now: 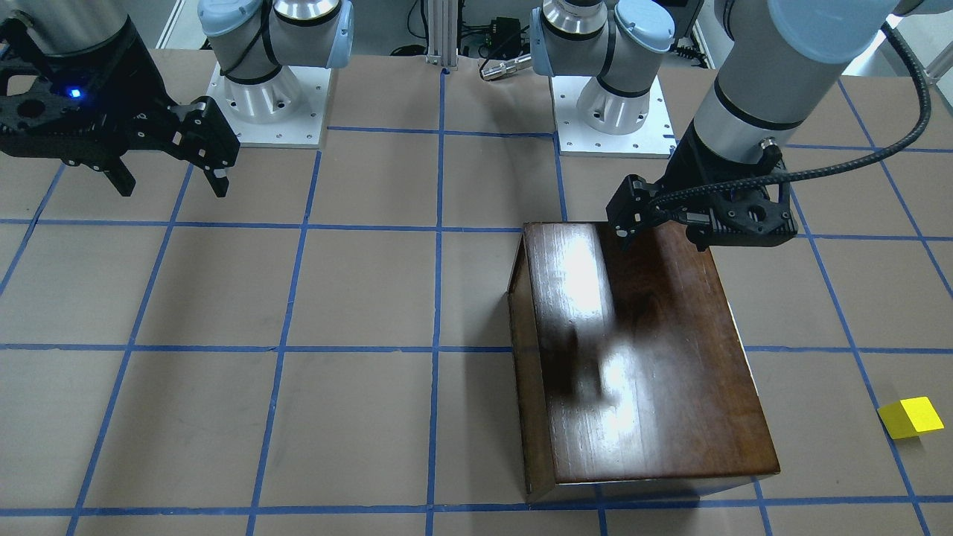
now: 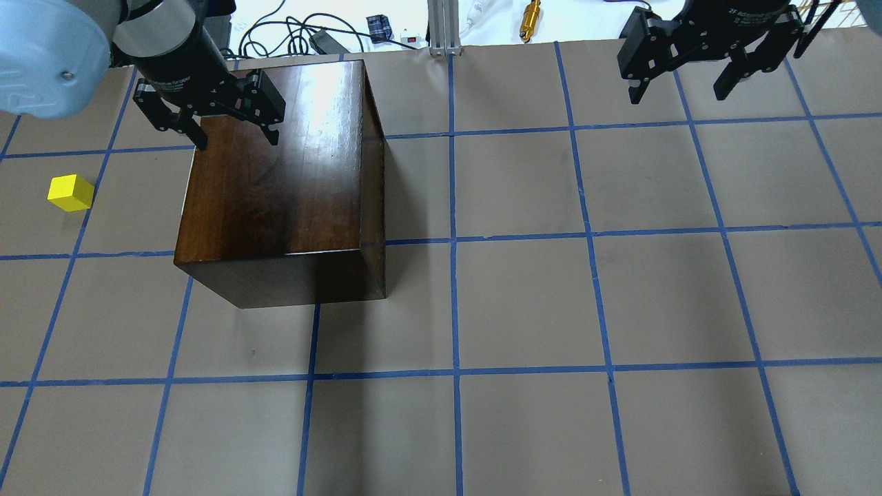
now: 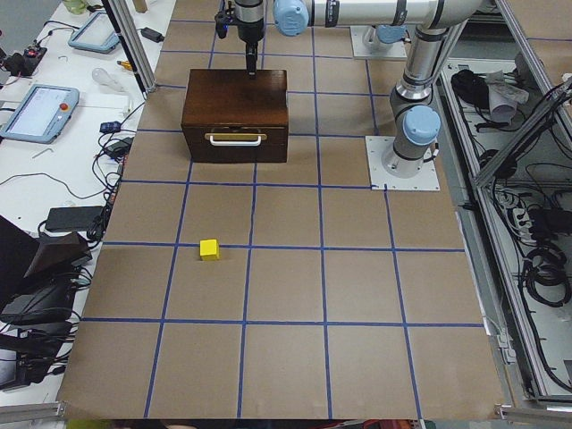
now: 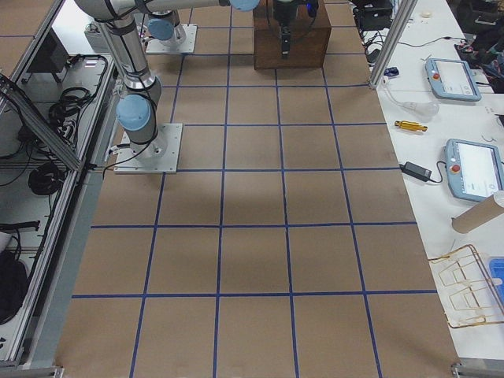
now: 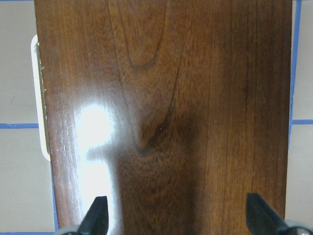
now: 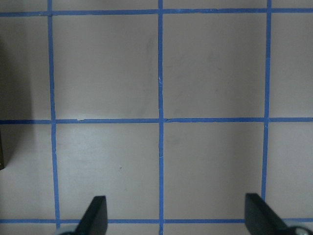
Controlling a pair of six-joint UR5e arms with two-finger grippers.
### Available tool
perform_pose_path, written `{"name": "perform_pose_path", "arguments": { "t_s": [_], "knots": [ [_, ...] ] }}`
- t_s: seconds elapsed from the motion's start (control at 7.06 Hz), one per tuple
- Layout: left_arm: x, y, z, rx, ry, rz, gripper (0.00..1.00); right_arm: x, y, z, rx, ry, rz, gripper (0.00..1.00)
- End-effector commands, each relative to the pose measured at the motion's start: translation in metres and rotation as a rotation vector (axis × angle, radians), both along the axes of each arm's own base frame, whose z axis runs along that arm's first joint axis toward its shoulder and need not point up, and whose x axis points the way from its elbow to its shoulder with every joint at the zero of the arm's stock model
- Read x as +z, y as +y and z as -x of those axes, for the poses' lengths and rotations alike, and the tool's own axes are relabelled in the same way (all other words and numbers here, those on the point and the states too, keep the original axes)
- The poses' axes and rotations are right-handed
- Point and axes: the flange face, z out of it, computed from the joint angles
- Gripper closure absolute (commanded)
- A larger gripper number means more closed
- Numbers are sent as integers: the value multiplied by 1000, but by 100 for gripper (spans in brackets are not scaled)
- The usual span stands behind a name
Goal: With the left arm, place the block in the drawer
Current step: 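Move the left gripper off the cabinet top down beside the drawer front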
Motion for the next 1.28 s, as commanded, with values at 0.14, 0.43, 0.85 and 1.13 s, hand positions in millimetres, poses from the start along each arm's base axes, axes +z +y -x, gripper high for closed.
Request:
{"name": "perform_pose_path", "arguments": {
  "t_s": [0.14,0.43,0.85,1.13],
  "knots": [
    [0,-3,-1,2,-3,2,0,0,0,-1,1,-1,-1,0],
    [14,-22,-50,49,1,-8,0,0,0,-1,1,1,-1,0],
    [-24,-38,-159,71,70,-62,0,0,0,0,0,1,-1,0],
    [-76,-55,-212,22,160,-67,0,0,0,0,0,1,-1,0]
  ]
}}
